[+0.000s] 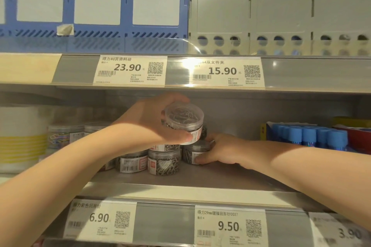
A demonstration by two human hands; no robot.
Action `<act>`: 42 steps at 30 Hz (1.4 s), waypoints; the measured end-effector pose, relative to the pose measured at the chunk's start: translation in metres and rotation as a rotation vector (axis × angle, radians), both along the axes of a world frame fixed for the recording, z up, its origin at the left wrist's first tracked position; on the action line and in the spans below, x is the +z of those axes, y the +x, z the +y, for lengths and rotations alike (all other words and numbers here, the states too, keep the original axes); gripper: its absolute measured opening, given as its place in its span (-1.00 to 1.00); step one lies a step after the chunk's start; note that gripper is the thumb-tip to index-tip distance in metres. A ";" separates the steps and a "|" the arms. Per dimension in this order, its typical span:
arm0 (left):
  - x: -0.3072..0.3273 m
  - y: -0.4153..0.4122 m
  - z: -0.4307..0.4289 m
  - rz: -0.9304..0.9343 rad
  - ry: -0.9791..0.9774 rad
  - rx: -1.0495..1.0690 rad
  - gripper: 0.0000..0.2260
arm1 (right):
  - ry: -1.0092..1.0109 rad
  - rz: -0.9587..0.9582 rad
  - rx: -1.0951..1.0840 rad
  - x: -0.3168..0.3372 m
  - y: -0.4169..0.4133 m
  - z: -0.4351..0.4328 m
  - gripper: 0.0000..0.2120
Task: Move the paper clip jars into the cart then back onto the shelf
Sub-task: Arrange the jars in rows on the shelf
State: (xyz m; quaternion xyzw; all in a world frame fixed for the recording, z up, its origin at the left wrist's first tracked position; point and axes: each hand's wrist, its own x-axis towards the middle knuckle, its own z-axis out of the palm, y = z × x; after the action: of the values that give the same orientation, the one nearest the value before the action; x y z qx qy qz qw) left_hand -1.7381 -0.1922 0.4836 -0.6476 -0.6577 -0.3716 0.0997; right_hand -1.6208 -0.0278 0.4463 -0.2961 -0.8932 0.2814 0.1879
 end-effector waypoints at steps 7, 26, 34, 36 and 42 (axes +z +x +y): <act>-0.001 0.003 -0.002 0.018 0.002 0.011 -0.50 | 0.040 -0.009 -0.019 -0.002 -0.003 0.000 -0.59; 0.004 0.023 0.013 0.063 -0.066 0.173 -0.53 | -0.050 0.365 0.444 0.024 0.022 -0.028 -0.43; -0.006 -0.004 0.009 0.056 0.033 0.169 -0.29 | -0.041 0.420 0.055 0.028 0.010 -0.013 -0.55; -0.010 -0.012 0.008 0.073 0.069 0.185 -0.39 | -0.089 0.402 0.045 0.028 0.006 -0.008 -0.66; -0.013 -0.015 0.007 0.147 0.125 0.208 -0.53 | -0.038 0.305 -0.017 0.009 -0.011 0.003 -0.66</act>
State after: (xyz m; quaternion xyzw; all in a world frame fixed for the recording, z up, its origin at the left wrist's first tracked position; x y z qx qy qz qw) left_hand -1.7530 -0.1848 0.4705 -0.5937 -0.6878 -0.3513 0.2257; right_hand -1.6323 -0.0247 0.4551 -0.2611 -0.8461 0.3385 0.3183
